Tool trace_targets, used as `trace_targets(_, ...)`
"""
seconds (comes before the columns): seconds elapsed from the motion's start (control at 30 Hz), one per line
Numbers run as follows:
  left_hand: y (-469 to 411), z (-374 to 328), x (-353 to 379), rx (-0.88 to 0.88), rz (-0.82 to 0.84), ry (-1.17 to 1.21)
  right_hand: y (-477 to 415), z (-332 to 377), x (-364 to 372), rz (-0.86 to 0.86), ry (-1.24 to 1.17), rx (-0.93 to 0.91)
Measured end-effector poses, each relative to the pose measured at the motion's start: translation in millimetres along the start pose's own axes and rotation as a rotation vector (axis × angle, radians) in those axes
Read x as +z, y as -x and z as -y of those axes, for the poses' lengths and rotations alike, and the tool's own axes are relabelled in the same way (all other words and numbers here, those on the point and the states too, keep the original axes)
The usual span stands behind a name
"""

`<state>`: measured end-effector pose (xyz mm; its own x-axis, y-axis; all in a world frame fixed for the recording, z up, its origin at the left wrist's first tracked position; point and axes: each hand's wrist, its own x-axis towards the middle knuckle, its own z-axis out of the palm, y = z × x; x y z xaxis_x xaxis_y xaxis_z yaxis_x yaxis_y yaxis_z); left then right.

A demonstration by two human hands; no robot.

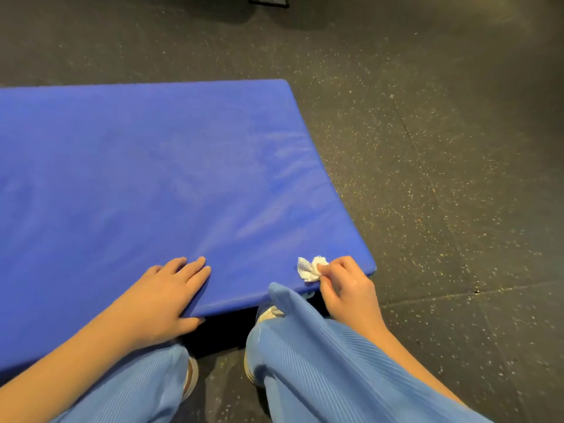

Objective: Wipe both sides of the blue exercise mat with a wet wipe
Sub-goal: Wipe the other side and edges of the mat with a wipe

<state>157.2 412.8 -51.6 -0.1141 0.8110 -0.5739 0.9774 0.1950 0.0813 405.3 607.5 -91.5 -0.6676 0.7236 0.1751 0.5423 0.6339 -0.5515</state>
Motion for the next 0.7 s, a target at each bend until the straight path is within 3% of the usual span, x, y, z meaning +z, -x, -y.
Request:
trace_targets(0.1, -2, -2, -11, 0.032, -0.109, -0.004, -5, 0, -7, 0.046, -0.031, -0.097)
trace_targets(0.2, 4, -2, -27, 0.000, 0.006, 0.039, -13, -9, -22, -0.052, 0.003, -0.061)
trace_targets(0.3, 10, 4, -40, 0.001, -0.064, 0.035, -16, 2, -28, -0.117, 0.012, -0.087)
trace_targets(0.5, 17, 17, -58, -0.052, -0.220, 0.207, -45, 58, -19, -0.102, -0.100, -0.364)
trace_targets(0.7, 21, 31, -78, -0.093, -0.340, 0.322, -58, 49, -46, -0.179, -0.052, -0.536)
